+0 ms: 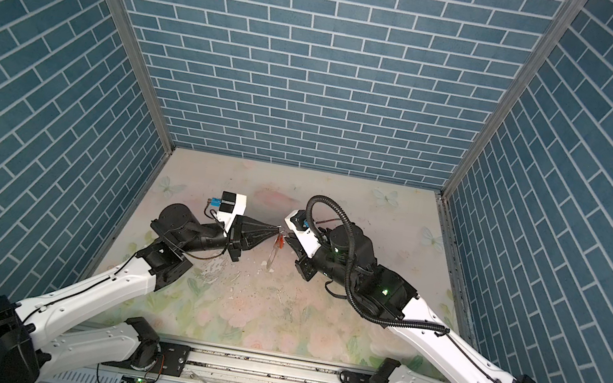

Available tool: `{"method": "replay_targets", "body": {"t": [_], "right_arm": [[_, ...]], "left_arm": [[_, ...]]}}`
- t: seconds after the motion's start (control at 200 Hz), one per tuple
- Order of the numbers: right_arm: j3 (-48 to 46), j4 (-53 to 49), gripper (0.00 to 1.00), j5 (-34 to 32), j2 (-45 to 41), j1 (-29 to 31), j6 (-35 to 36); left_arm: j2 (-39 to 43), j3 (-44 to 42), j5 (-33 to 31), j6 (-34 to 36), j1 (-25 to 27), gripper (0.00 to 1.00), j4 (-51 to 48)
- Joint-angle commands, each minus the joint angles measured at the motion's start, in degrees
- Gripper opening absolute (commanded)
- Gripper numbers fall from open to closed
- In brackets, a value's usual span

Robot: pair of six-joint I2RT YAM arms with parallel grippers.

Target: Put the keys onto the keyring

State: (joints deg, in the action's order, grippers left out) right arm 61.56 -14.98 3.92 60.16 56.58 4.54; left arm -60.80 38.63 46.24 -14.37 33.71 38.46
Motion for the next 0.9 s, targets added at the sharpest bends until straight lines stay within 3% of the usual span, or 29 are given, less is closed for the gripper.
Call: {"method": "replay_targets", "body": {"t": [0.0, 0.895], "right_arm": [[2.1, 2.3, 0.14, 0.7, -0.4, 0.0, 1.2], [2.8, 5.3, 0.14, 1.4, 1.4, 0.0, 0.3]], "left_arm": [[0.8, -0.1, 0.8, 0.0, -0.3, 0.0, 2.2], [0.6, 0.4, 2.2, -0.3, -0.3, 0.0, 1.8]]}}
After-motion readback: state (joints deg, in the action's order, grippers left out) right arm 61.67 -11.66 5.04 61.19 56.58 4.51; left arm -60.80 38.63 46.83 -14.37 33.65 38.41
